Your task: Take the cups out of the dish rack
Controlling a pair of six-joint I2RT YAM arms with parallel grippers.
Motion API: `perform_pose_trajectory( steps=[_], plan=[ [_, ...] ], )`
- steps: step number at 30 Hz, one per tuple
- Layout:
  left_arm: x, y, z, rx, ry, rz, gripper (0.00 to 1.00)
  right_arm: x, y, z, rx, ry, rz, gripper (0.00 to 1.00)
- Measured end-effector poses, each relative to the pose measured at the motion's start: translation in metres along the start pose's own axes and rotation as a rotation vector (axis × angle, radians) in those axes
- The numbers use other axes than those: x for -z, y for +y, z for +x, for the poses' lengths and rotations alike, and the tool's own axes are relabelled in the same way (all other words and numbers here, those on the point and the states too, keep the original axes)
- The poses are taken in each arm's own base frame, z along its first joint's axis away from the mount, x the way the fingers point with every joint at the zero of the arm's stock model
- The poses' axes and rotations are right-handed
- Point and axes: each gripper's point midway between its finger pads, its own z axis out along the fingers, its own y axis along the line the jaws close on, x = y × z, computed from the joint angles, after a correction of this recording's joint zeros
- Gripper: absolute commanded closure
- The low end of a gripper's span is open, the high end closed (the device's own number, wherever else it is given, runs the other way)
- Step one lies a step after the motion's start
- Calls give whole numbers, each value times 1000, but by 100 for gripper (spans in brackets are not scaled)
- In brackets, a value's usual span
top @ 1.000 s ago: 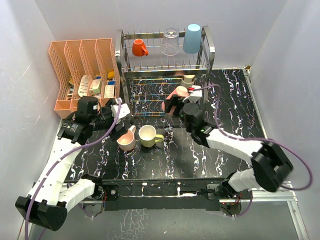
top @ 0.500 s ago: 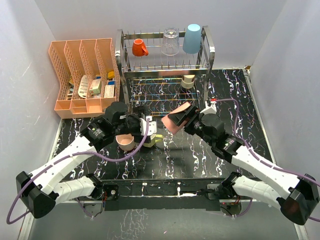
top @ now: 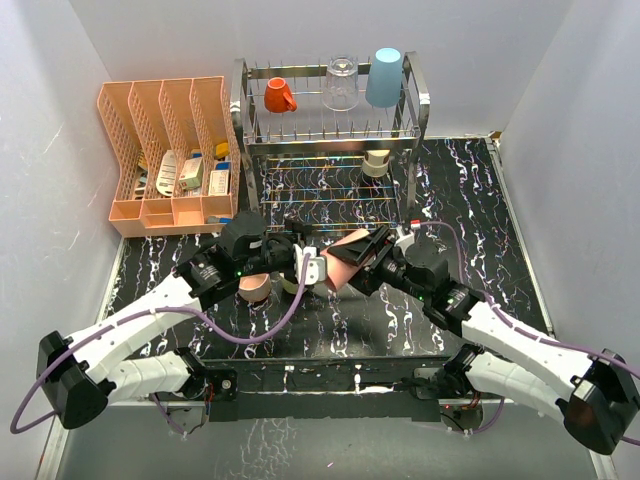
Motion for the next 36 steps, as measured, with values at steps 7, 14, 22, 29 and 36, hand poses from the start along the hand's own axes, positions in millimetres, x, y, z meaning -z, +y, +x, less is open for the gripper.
perform_pose_trajectory(
  steps=[7, 14, 22, 29, 36],
  plan=[
    [-13, -7, 4, 62, 14, 15, 86, -2, 13, 5, -113, 39, -77, 41],
    [-28, 15, -4, 144, 16, -37, 100, 8, 23, -17, -205, -13, -146, 2],
    [-46, 24, 27, 250, 202, -37, 100, 35, -54, -87, -115, -220, 90, 2],
    [-67, 18, 52, 294, 380, 83, 100, 64, -132, -92, -45, -278, 431, 2],
    [-88, -8, 93, 327, 594, 254, 100, 87, -130, -113, 67, -384, 556, 2]
  ],
)
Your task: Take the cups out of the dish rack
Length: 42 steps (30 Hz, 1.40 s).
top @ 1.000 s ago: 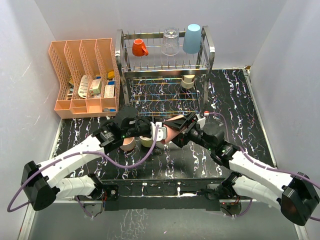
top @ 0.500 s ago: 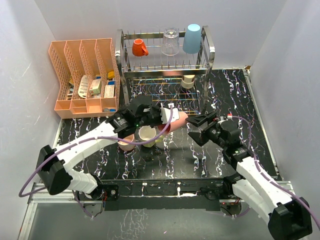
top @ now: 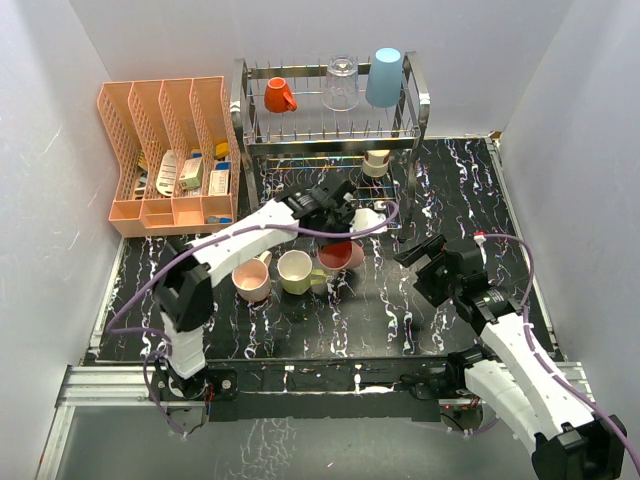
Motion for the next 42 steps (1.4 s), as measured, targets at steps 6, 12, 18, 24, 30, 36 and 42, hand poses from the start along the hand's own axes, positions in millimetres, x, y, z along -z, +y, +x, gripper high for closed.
perform_pose_trajectory(
  steps=[6, 12, 18, 24, 30, 36, 42],
  plan=[
    [-24, 3, 9, 12, 149, 85, 100, 11, 3, -23, 73, -99, 42, 2],
    [-31, 2, 13, 18, 233, 143, 94, 14, -4, -33, 123, -145, 90, 2],
    [-32, -2, 16, 18, 296, 199, 73, 16, -9, -38, 160, -163, 126, 2],
    [-32, -11, 22, 8, 338, 239, 44, 18, -6, -43, 185, -182, 129, 2],
    [-32, -2, 12, 6, 310, 198, 12, 23, 0, -50, 220, -207, 125, 2],
    [-3, 21, -12, -5, 223, 91, 3, 26, 21, -61, 292, -226, 90, 2],
    [104, 26, -23, 13, 62, -60, 3, 17, 53, -61, 393, -214, 23, 2]
  ],
)
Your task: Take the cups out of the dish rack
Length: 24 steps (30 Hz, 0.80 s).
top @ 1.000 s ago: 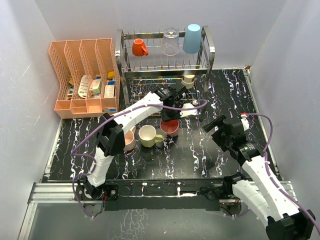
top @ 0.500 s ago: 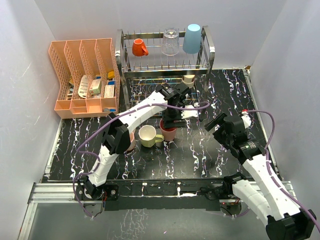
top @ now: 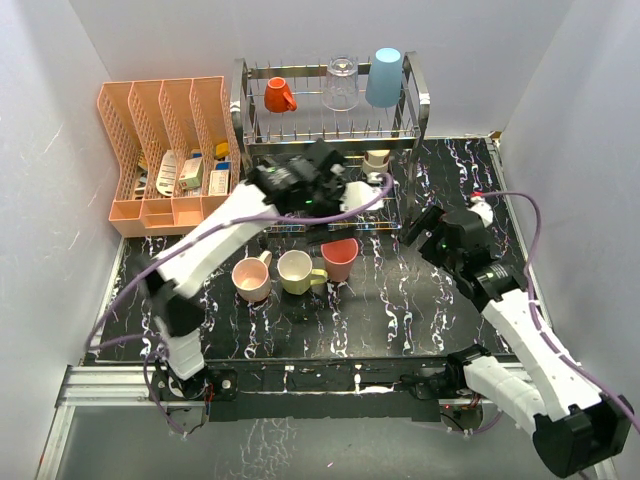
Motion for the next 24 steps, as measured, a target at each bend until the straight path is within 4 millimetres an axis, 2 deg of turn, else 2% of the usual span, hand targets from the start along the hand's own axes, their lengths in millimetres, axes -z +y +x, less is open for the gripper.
perform_pose_trajectory(
  steps=[3, 4, 6, 8, 10, 15, 19, 24],
  plan=[
    [54, -5, 21, 51, -73, -57, 3, -5, 31, 12, 84, 23, -56, 2],
    [63, -5, 30, 74, -88, -69, 3, -7, 45, 20, 123, 35, -76, 2],
    [81, -2, 60, 151, -92, -102, 3, -10, 73, 36, 196, 53, -110, 2],
    [84, -1, 85, 210, -69, -119, 3, -17, 97, 50, 250, 64, -138, 2],
    [80, -8, 101, 242, -47, -104, 3, -29, 111, 54, 287, 49, -135, 2],
    [61, -42, 125, 270, -2, -13, 3, -73, 127, 42, 373, -45, -54, 2],
    [59, -59, 135, 277, 7, 15, 3, -110, 139, 36, 429, -102, -7, 2],
    [67, -62, 134, 267, -23, 2, 3, -149, 132, 38, 485, -123, 56, 2]
  ],
)
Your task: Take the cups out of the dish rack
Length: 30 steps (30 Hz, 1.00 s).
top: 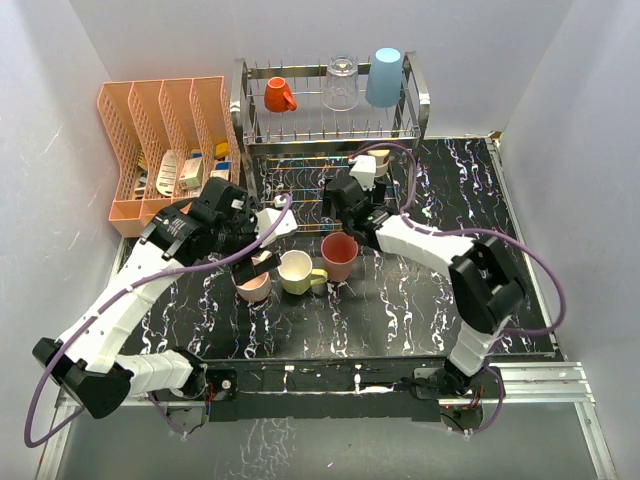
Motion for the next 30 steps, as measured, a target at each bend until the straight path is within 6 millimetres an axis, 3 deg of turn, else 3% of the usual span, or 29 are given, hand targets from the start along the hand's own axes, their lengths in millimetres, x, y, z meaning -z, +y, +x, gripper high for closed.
perform_pose_trajectory(
  steps=[12, 30],
  plan=[
    [-6, -15, 13, -36, -15, 38, 3, -100, -33, 1, 60, -42, 177, 2],
    [-13, -25, 18, -94, -43, 75, 3, -170, -54, -48, 119, -208, 249, 2]
  ],
)
